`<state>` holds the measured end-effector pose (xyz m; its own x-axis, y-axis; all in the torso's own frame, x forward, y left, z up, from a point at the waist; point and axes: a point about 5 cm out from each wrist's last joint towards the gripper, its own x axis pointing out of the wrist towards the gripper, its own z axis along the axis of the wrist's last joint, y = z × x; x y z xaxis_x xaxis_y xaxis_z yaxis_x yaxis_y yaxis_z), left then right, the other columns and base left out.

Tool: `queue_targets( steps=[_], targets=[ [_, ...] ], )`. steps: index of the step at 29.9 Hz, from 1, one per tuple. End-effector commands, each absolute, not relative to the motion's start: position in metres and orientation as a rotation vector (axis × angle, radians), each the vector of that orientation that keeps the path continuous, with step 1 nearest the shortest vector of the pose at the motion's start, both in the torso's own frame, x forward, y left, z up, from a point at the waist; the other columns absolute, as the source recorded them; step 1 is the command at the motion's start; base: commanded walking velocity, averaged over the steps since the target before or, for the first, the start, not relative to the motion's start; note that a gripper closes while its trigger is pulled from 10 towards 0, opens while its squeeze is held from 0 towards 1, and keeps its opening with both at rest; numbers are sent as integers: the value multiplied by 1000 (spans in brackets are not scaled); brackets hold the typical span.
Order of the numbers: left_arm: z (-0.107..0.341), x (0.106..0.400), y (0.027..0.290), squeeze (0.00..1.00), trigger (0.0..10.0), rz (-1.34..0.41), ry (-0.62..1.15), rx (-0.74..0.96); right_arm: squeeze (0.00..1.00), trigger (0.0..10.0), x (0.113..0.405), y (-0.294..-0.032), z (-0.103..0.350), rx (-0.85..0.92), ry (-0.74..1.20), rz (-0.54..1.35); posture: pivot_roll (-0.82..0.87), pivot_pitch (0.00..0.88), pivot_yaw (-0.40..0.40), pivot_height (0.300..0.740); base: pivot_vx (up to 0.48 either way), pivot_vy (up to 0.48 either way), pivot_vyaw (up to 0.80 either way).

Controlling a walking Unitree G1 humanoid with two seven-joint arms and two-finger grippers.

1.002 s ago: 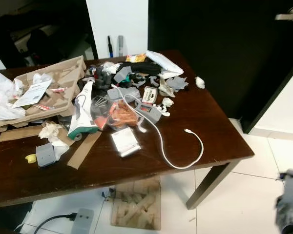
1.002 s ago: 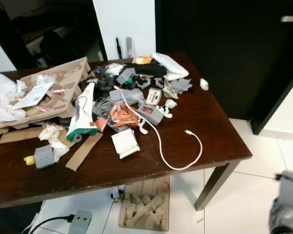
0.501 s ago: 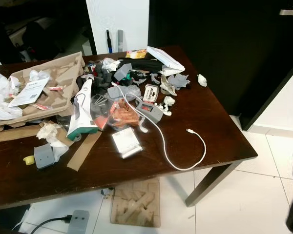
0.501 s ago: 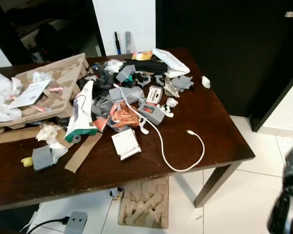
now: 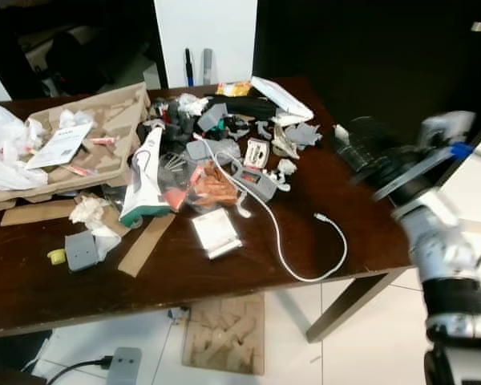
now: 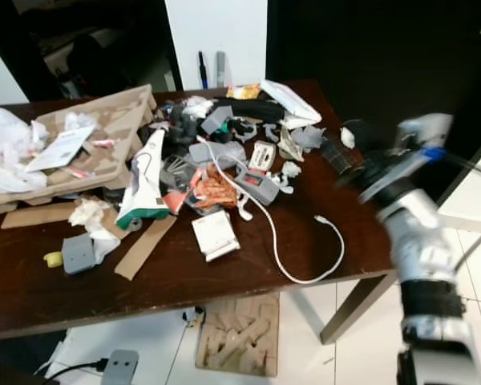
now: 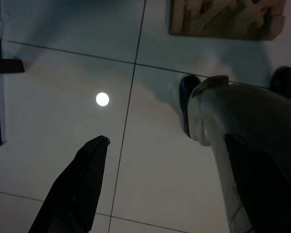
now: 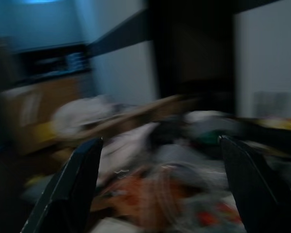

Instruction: Picking trash to rubbish bin

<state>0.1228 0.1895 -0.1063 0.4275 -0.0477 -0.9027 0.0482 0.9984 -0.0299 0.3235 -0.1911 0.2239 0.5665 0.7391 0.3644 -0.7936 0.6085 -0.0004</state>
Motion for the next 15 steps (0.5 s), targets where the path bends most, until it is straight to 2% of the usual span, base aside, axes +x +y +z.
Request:
queue_targets(
  steps=[1, 5, 10, 11, 15],
  targets=[
    [-119, 82, 180, 0, 10000, -94, 1292, -31, 1000, 10000, 313, -168, 224, 144, -318, 1088, 41, 87, 3, 740, 0, 0, 0],
    [-118, 82, 181, 0, 10000, -95, 1289, -29, 1000, 10000, 313, -150, 215, 73, -256, 1135, 41, 87, 3, 740, 0, 0, 0],
    [-118, 83, 181, 0, 10000, -97, 1289, -28, 1000, 10000, 318, -147, 212, 49, -247, 1104, 41, 80, 3, 740, 0, 0, 0],
    [-118, 85, 182, 0, 10000, -101, 1286, -28, 0, 10000, 329, -136, 192, -6, -125, 1022, 42, 74, 3, 740, 0, 0, 0],
    [-117, 89, 182, 0, 10000, -102, 1281, -28, 0, 10000, 333, -128, 176, -65, -14, 976, 42, 74, 3, 740, 0, 0, 0]
  ],
)
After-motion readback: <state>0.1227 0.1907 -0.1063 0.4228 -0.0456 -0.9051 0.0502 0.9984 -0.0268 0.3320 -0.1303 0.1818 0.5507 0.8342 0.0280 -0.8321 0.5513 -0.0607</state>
